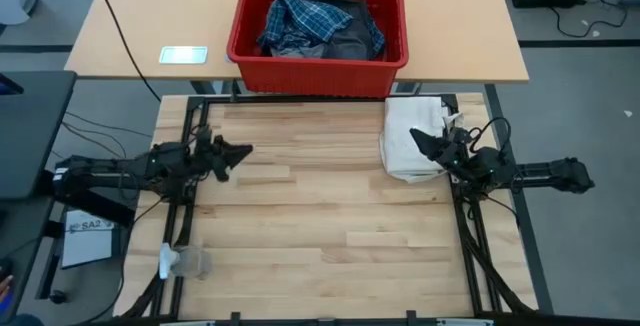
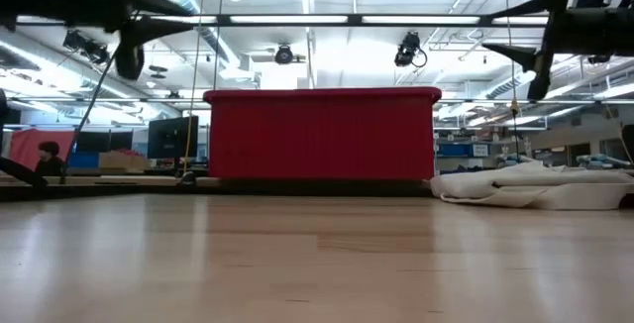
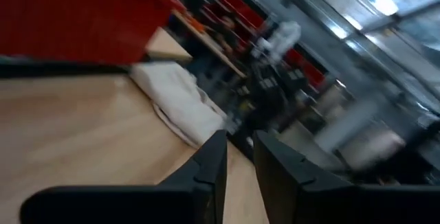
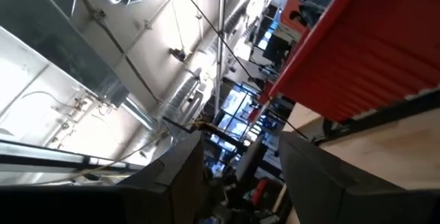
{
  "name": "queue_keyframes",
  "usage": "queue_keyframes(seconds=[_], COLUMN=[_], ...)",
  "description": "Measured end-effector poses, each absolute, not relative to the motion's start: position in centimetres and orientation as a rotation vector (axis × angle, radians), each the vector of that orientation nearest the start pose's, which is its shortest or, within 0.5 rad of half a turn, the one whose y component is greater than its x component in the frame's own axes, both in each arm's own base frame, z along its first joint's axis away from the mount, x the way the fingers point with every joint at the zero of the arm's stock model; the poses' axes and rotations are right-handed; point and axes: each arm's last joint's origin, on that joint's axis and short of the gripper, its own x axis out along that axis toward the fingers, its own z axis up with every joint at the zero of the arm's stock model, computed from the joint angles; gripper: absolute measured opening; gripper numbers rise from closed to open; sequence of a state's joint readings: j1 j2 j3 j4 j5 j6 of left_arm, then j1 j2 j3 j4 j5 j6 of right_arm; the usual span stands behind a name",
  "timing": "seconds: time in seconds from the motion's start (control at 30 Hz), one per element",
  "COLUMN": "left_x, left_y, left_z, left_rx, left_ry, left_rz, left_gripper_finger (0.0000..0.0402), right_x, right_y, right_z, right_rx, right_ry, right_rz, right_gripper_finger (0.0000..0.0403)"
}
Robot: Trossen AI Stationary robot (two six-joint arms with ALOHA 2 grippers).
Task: Fold Laundry from Bin
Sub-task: Adjust the laundry bin
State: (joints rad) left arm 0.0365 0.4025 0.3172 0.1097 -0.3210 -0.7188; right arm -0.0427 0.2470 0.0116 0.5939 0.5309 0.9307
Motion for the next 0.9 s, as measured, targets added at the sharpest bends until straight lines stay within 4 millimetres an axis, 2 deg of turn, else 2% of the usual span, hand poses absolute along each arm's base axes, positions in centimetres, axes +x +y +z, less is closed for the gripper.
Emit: queue_keyframes(seconds=[0.17, 0.43, 0.53, 0.67, 0.77, 0.9], left_x=[14.3, 19.4, 21.4, 23.7, 25.3, 27.1], left_y=[2.9, 6.6, 9.0, 12.9, 15.7, 19.3], left_z=[28.3, 34.8, 36.0, 37.1, 37.5, 39.3], left_rx=[-0.676, -0.546, -0.533, -0.569, -0.549, -0.514], left_ry=[-0.088, -0.025, 0.081, 0.214, 0.284, 0.259], left_rz=[0.462, 0.550, 0.629, 0.651, 0.670, 0.660], left_gripper_finger=[0.0102, 0.0180, 0.0212, 0.0240, 0.0248, 0.0249], right_x=[10.6, 12.7, 13.8, 15.0, 15.8, 16.8], right_y=[-1.9, -2.2, -2.7, -3.6, -4.1, -5.1], right_z=[20.8, 25.3, 26.8, 28.6, 29.6, 30.6], right_rx=[0.965, 0.903, 0.874, 0.835, 0.699, 0.574], right_ry=[-0.585, -0.489, -0.450, -0.427, -0.385, -0.313], right_rz=[-0.374, -0.445, -0.499, -0.546, -0.584, -0.652], right_gripper_finger=[0.0197, 0.0195, 0.0195, 0.0195, 0.0195, 0.0191])
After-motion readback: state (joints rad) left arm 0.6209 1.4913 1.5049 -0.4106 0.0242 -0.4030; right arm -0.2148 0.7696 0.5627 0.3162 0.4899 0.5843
